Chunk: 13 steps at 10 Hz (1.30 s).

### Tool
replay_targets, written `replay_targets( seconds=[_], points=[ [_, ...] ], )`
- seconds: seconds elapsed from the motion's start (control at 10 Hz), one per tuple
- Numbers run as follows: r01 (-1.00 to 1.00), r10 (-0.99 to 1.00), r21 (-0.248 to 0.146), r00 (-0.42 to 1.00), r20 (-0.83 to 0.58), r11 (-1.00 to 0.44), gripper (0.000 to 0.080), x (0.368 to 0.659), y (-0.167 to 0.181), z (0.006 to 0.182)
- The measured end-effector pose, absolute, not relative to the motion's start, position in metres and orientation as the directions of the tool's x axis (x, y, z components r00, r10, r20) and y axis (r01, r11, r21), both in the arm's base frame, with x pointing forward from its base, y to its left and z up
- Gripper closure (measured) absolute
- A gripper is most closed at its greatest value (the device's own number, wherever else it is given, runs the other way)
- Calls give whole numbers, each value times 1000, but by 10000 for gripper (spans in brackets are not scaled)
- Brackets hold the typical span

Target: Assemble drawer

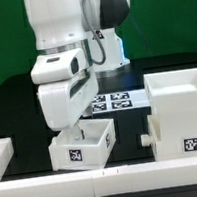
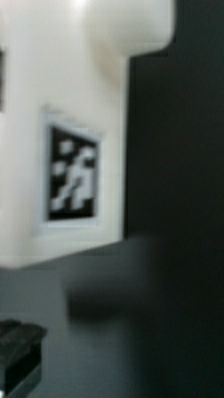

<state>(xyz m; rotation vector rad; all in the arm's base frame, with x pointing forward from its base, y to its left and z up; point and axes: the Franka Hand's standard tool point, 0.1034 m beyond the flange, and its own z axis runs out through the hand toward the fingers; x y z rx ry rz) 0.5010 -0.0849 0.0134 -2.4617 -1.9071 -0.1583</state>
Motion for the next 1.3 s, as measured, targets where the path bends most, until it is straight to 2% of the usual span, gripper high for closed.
replay_targets(
  seconds=[0.1, 0.7, 0.8, 0.9, 1.0, 1.1, 1.2, 1.3],
  points=[
    [968, 963, 18, 247, 103, -251, 167, 500, -91, 15],
    [964, 958, 21, 262, 115, -266, 151, 501, -91, 12],
    [964, 958, 21, 262, 116, -266, 282, 501, -91, 12],
    [964, 958, 21, 262, 116, -266, 282, 501, -91, 12],
    [964, 958, 21, 262, 116, -266, 475, 501, -91, 12],
    [964, 958, 21, 262, 116, -266, 475, 501, -91, 12],
    [964, 958, 21, 262, 116, -266, 652, 501, -91, 12],
    [964, 958, 21, 262, 116, -266, 756, 501, -91, 12]
  ],
)
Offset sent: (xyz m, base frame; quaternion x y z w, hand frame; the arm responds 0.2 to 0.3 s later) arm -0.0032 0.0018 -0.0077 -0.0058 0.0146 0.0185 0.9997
